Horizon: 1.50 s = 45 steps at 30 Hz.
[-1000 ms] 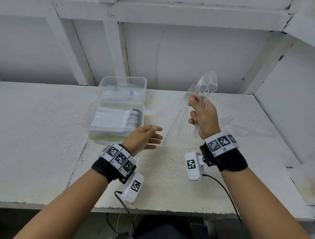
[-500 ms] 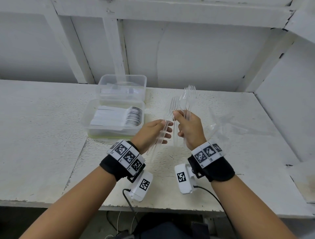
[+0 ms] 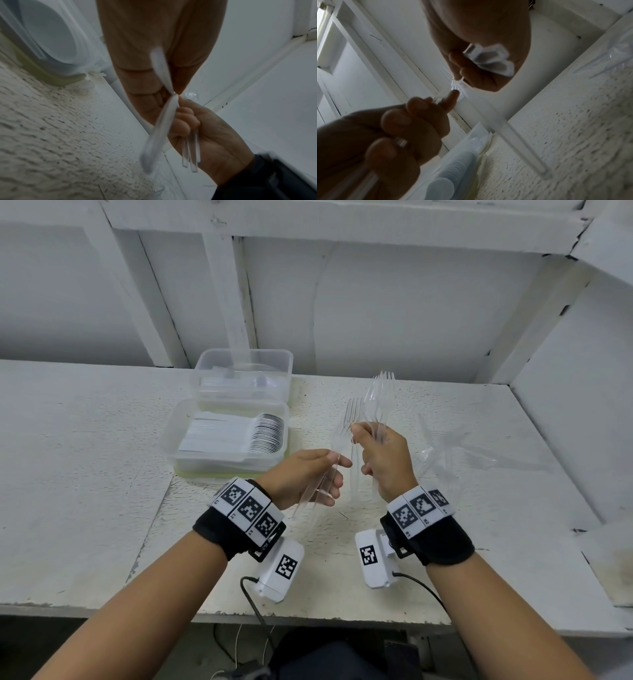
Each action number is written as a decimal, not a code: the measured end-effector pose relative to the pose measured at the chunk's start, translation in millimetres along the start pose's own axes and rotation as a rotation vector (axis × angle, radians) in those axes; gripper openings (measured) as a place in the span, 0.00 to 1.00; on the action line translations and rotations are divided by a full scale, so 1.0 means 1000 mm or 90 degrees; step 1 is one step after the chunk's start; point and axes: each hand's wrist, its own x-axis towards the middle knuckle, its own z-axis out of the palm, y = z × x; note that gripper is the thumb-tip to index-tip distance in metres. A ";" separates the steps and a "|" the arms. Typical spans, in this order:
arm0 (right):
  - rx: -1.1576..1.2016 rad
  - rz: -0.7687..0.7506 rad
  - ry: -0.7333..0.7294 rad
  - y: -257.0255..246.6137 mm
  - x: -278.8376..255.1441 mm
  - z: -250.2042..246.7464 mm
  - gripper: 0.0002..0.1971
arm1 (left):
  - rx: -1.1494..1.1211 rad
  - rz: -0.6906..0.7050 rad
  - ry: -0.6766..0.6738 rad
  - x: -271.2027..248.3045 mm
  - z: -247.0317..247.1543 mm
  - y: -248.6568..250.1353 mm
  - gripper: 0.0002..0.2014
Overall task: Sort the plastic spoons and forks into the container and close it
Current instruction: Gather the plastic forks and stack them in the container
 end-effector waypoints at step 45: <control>0.058 0.074 -0.019 0.015 -0.005 0.012 0.07 | 0.005 0.037 0.118 0.004 0.013 -0.009 0.18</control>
